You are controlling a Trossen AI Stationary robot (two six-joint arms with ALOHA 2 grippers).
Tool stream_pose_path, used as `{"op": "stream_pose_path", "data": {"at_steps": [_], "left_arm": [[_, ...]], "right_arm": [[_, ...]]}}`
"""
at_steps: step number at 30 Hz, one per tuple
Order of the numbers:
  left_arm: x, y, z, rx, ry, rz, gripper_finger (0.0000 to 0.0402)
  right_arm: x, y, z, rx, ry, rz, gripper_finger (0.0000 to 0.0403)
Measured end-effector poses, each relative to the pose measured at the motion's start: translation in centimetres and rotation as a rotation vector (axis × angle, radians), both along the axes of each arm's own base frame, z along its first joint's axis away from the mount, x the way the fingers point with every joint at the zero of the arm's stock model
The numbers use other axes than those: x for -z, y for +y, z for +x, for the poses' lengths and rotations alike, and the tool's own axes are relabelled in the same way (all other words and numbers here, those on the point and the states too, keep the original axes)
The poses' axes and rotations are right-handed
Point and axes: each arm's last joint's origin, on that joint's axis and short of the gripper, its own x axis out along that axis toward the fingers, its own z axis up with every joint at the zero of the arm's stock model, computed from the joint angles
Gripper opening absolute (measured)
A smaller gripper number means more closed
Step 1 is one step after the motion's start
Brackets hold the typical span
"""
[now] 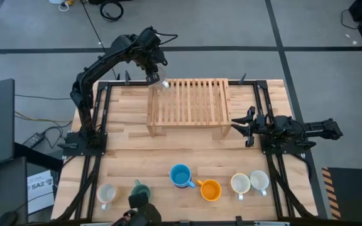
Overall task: Place coffee mugs
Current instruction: Put the gray mug on the shelf
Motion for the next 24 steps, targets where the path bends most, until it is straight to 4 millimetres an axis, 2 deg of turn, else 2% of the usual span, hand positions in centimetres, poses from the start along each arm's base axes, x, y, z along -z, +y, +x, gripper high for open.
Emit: {"op": "stream_pose_path", "data": {"at_steps": [20, 24], "left_arm": [[1.4, 0.7, 0.6, -0.035, 0.010, -0.061, 0.0035], [1.5, 0.7, 0.7, -0.036, 0.015, -0.059, 0.0047]], "right_arm": [[0.0, 0.0, 0.0, 0.000, 0.000, 0.000, 0.0114], [0.0, 0.0, 0.0, 0.000, 0.000, 0.000, 0.0114]]}}
